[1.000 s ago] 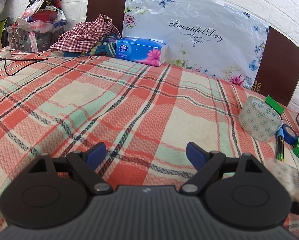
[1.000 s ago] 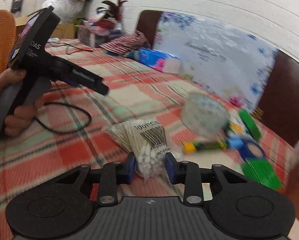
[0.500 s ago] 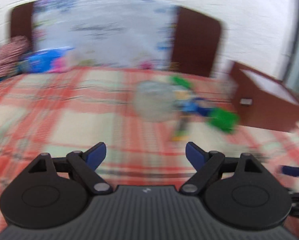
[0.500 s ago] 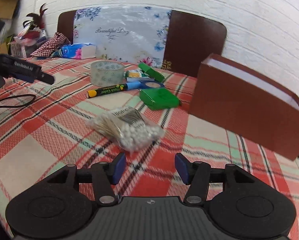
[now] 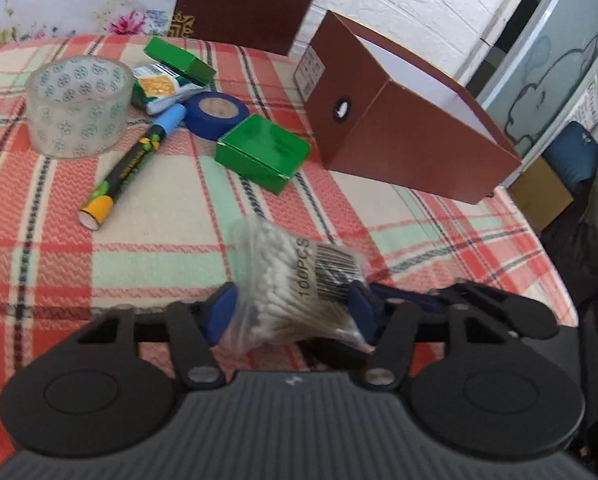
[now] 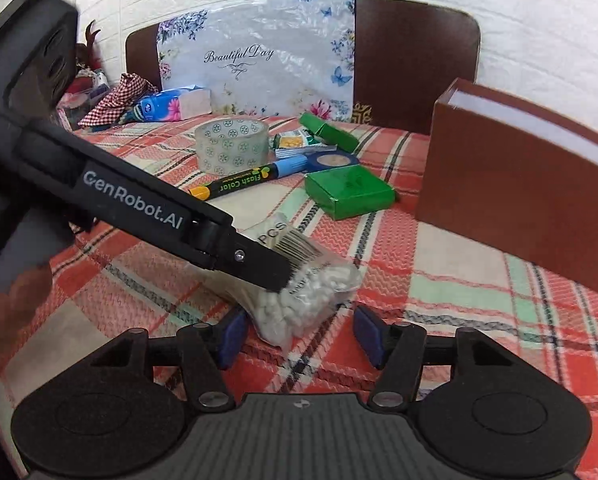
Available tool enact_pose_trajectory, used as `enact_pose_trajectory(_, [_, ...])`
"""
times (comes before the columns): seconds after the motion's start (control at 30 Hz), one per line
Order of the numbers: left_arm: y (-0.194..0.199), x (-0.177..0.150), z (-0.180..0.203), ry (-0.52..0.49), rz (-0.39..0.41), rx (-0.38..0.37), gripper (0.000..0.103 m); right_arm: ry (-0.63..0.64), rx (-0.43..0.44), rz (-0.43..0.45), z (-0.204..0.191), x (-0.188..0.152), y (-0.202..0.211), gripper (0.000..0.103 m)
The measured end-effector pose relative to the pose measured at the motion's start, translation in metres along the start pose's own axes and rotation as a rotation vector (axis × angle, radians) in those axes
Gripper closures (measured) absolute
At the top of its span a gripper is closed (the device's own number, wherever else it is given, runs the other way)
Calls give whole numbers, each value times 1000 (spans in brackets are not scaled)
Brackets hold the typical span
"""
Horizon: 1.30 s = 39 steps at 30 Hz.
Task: Organize objects
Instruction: 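Grasp the clear bag of cotton swabs with the left gripper, then carry the cotton swab bag into the brown box and open the left gripper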
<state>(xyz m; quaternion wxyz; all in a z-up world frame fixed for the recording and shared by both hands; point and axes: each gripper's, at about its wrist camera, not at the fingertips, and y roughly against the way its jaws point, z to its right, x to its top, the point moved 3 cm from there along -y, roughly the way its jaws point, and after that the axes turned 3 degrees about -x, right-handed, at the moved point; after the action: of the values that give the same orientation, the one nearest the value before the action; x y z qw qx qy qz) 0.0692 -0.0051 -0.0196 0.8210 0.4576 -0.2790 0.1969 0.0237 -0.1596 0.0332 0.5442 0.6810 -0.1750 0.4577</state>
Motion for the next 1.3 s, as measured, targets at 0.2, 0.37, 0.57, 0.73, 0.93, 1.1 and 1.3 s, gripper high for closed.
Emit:
enact_pose_trajectory(0.2, [17, 30, 34, -87, 63, -23, 60, -63, -5, 90, 6, 8, 5, 69])
enact_pose_trajectory(0.37, [26, 77, 84, -225, 170, -74, 60, -79, -128, 336, 26, 27, 37, 69])
enact_pose_trajectory(0.57, [-12, 133, 134, -317, 198, -109, 58, -122, -266, 463, 78, 63, 47, 69])
enact_pose_trajectory(0.73, [-57, 157, 158, -349, 193, -93, 54, -149, -343, 460, 123, 78, 35, 69])
enact_pose_trajectory(0.93, [-102, 154, 156, -339, 152, 36, 41, -128, -470, 357, 155, 75, -4, 56])
enact_pose_trajectory(1.1, [-69, 132, 161, -385, 210, 33, 41, -184, -457, 428, 145, 58, 18, 56])
enact_pose_trajectory(1.3, [-24, 86, 157, -398, 241, 22, 38, -246, -426, 494, 120, 39, 45, 56])
